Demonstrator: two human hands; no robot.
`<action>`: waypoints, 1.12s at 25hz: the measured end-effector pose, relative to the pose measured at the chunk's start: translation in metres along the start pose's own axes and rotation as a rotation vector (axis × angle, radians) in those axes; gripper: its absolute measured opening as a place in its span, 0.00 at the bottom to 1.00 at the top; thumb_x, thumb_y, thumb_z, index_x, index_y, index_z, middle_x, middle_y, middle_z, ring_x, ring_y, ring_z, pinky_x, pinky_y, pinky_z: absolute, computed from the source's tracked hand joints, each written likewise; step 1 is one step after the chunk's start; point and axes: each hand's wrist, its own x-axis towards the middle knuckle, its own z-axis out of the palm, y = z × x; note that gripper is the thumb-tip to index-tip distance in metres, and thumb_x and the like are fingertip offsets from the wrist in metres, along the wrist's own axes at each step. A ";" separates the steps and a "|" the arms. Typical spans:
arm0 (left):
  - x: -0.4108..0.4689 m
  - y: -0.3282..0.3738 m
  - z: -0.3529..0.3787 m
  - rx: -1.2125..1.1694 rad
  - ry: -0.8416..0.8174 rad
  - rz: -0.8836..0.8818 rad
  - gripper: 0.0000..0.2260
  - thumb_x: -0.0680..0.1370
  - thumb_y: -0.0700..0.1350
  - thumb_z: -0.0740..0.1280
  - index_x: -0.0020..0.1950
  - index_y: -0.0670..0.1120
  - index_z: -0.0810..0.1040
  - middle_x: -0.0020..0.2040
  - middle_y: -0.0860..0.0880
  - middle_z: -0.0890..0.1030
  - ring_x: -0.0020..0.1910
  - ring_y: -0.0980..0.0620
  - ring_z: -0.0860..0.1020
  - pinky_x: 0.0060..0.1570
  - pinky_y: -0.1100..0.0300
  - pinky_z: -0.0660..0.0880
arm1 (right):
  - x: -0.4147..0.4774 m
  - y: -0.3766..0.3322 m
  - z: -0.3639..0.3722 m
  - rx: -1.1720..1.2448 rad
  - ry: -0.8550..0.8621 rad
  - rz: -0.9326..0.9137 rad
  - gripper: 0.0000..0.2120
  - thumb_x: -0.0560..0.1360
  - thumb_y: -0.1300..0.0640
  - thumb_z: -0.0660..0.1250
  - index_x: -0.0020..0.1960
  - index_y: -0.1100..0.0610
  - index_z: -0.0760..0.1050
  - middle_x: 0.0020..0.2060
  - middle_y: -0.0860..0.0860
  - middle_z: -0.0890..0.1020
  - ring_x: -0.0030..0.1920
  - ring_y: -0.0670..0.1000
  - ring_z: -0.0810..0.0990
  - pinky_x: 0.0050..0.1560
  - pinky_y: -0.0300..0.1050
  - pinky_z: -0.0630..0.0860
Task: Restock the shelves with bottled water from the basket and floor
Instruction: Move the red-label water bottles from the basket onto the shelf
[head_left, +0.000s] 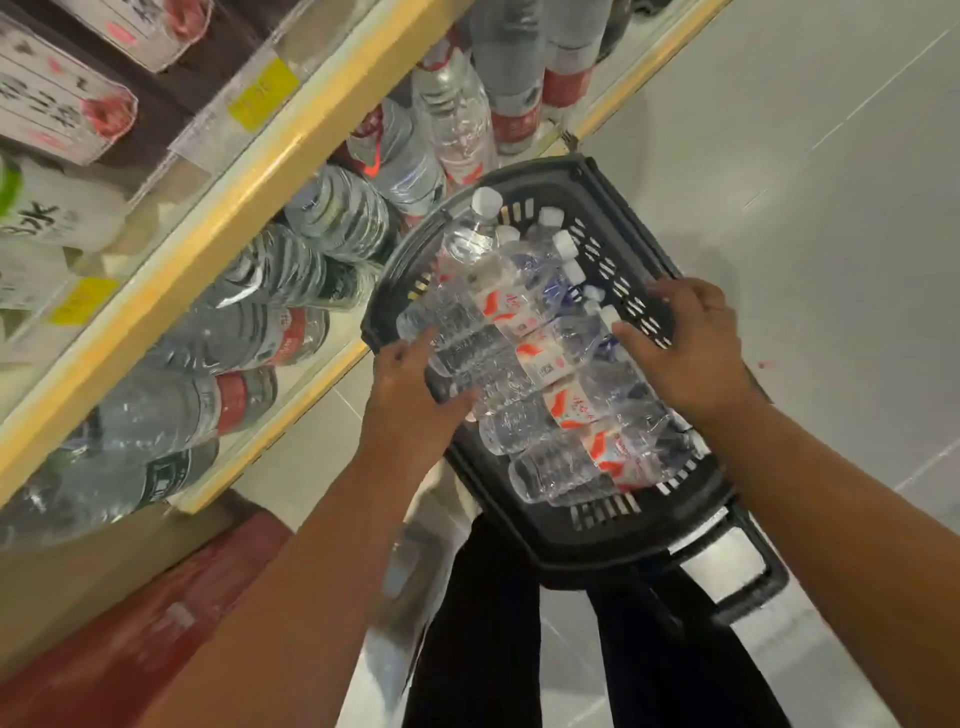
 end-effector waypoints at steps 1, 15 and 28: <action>0.006 0.009 -0.012 0.027 0.002 0.073 0.35 0.75 0.49 0.73 0.78 0.54 0.60 0.75 0.49 0.60 0.63 0.59 0.67 0.59 0.69 0.61 | -0.015 -0.014 0.005 0.061 0.020 0.017 0.25 0.73 0.45 0.72 0.66 0.54 0.73 0.65 0.57 0.71 0.65 0.59 0.70 0.66 0.50 0.66; 0.115 0.041 -0.022 0.372 -0.191 0.344 0.36 0.70 0.46 0.77 0.73 0.50 0.62 0.70 0.43 0.65 0.64 0.42 0.73 0.60 0.54 0.69 | -0.013 -0.076 0.075 0.732 -0.057 0.765 0.53 0.71 0.53 0.76 0.80 0.51 0.40 0.78 0.55 0.57 0.75 0.59 0.62 0.71 0.55 0.63; 0.126 0.008 0.004 0.124 -0.271 0.287 0.37 0.69 0.44 0.78 0.71 0.48 0.60 0.65 0.50 0.73 0.57 0.51 0.73 0.55 0.59 0.69 | 0.000 -0.075 0.107 0.947 -0.092 0.785 0.54 0.71 0.59 0.76 0.79 0.44 0.39 0.76 0.57 0.62 0.73 0.60 0.65 0.72 0.59 0.64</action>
